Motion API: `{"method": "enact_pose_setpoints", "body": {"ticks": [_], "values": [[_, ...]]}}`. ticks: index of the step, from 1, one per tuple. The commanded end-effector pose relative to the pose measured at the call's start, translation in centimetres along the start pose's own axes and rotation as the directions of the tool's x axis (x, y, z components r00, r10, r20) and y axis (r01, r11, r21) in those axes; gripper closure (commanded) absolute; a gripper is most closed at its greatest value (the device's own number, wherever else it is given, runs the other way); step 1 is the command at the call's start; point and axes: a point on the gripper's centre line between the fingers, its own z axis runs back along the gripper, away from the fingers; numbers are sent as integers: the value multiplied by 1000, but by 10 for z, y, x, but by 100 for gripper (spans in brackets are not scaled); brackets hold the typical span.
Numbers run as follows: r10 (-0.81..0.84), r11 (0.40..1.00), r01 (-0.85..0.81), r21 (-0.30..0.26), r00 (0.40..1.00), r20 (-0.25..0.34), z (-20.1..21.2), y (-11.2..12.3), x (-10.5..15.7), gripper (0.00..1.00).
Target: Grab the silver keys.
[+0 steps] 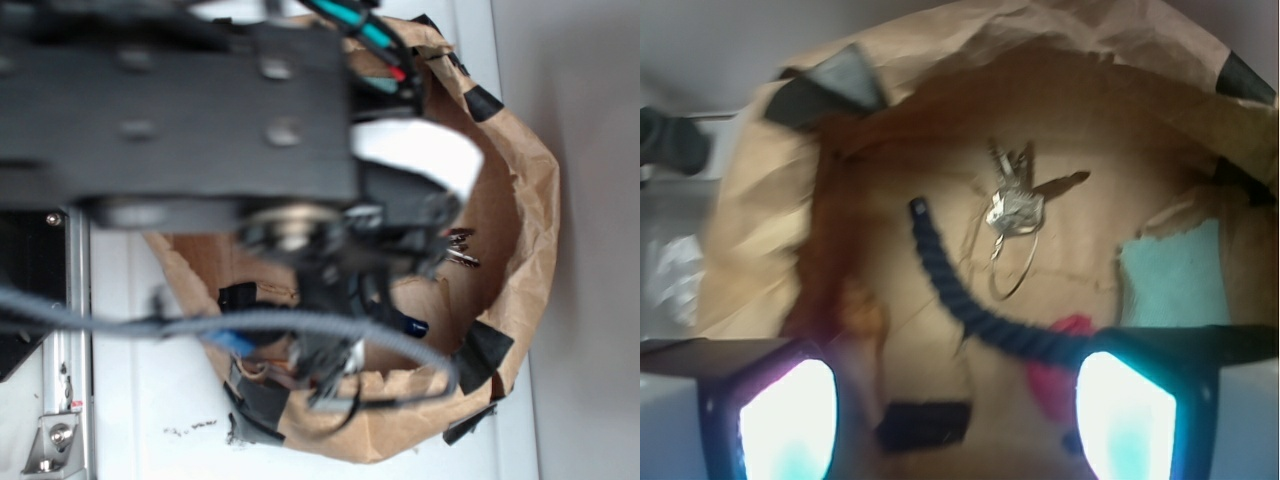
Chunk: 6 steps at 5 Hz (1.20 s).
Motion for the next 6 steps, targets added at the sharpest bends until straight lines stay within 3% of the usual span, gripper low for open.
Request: {"method": "enact_pose_setpoints", "body": {"ticks": [1,2,3,4,5,6], "values": [[165,986,-156,-63,971,172,-37,53,21,0],[199,978,-186,-91,968,153,-69,56,28,0],[168,984,-161,-71,979,111,-105,30,37,0],[142,987,-127,-101,976,164,-102,19,38,0],[151,987,-135,-90,968,199,-93,23,29,0],[178,981,-157,-112,961,211,-91,29,26,100]]}}
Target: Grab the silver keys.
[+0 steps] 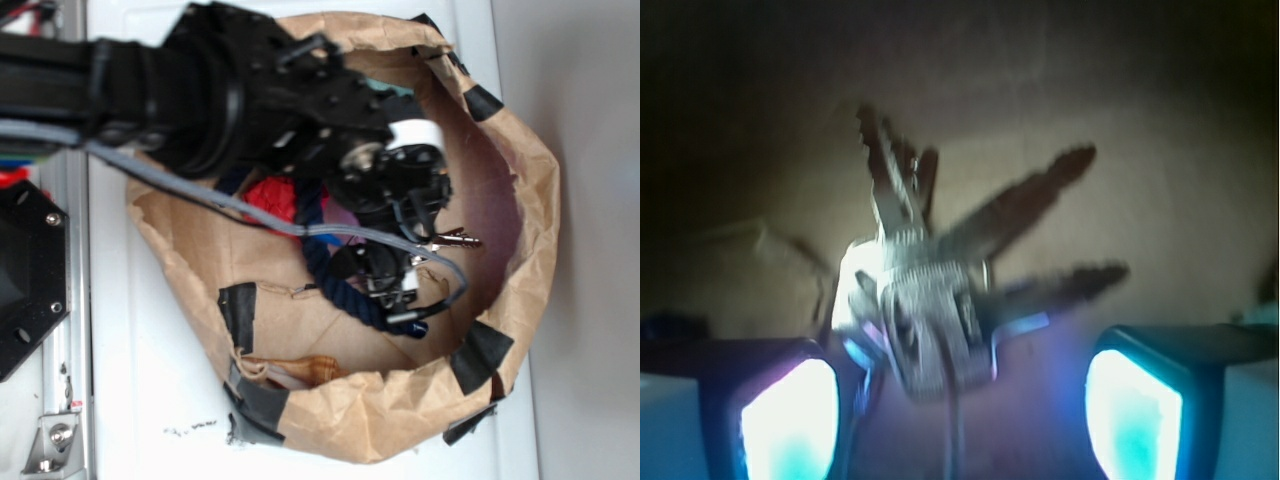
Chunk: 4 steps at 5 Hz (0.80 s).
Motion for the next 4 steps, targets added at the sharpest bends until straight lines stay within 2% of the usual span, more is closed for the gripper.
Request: {"method": "enact_pose_setpoints", "body": {"ticks": [1,4], "values": [[8,1000,-8,1,996,84,21,3,6,100],[-11,1000,9,22,994,108,21,-1,4,100]]}}
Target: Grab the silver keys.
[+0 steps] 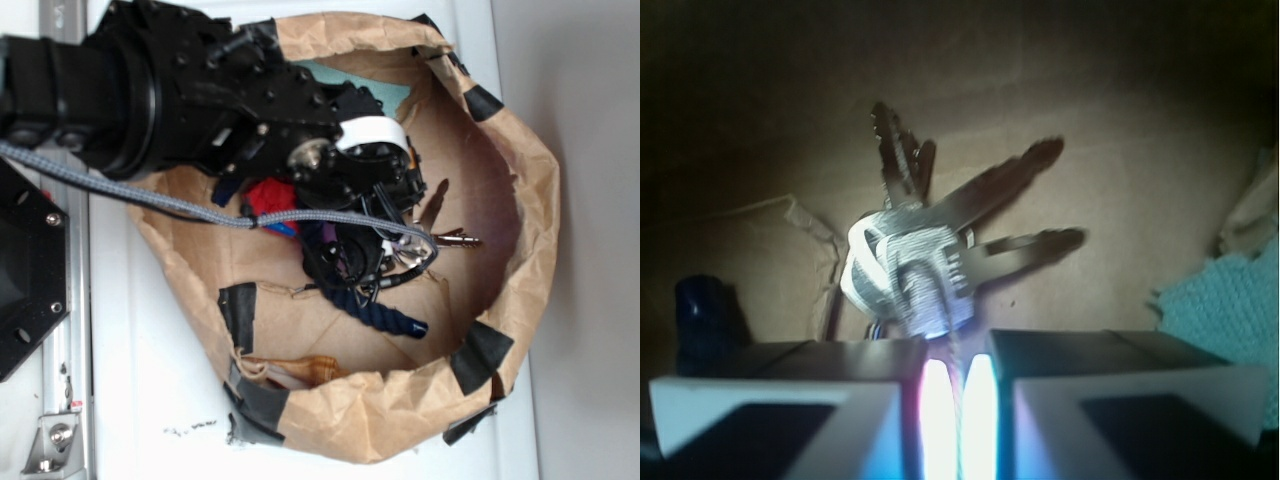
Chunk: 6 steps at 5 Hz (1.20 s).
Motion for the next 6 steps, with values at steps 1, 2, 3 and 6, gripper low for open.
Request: {"method": "enact_pose_setpoints", "body": {"ticks": [1,2,3,6], "values": [[-15,1000,13,29,997,75,15,-4,12,100],[-4,999,1,38,996,89,20,-1,14,100],[6,999,-12,51,993,116,35,-1,16,100],[168,980,-158,-120,983,73,185,-38,28,100]]}}
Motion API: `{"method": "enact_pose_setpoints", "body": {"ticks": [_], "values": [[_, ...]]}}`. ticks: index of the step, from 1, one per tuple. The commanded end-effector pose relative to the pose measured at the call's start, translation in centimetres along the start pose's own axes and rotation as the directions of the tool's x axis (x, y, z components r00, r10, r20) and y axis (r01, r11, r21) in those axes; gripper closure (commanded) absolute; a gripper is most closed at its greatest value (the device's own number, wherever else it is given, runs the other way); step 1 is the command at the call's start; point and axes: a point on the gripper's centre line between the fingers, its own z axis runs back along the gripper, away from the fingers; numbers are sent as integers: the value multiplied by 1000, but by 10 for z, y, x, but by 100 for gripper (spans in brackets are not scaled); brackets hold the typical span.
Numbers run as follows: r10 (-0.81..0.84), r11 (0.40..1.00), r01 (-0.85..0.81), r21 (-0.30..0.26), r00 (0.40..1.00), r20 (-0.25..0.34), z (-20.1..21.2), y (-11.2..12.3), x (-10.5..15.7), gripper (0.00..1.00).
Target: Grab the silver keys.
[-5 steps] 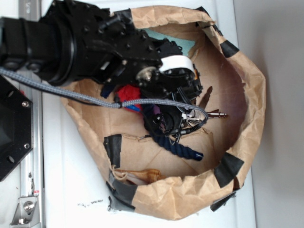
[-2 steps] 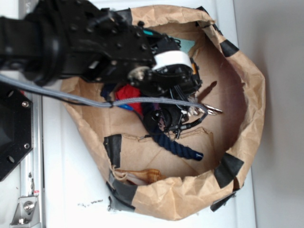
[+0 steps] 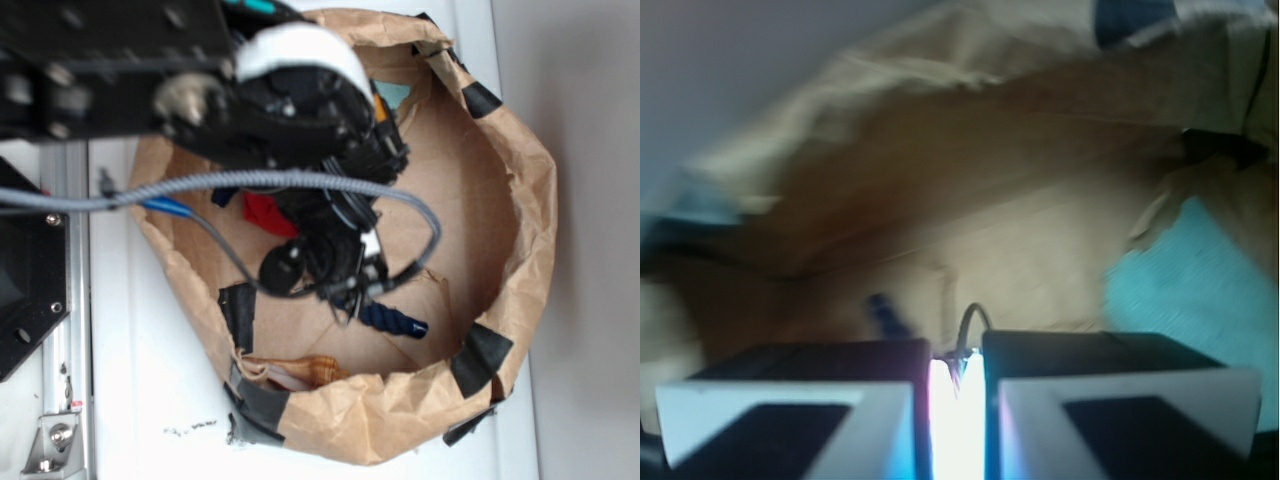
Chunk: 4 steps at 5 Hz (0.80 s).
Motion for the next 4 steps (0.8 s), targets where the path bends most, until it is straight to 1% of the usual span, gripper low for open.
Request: {"method": "enact_pose_setpoints", "body": {"ticks": [1,2,3,4], "values": [[25,999,-25,44,1000,1,66,-12,21,100],[54,986,-46,160,998,-45,65,-10,13,100],[63,981,-48,191,995,-74,61,-8,7,100],[65,978,-50,201,995,-71,60,-6,5,100]]}}
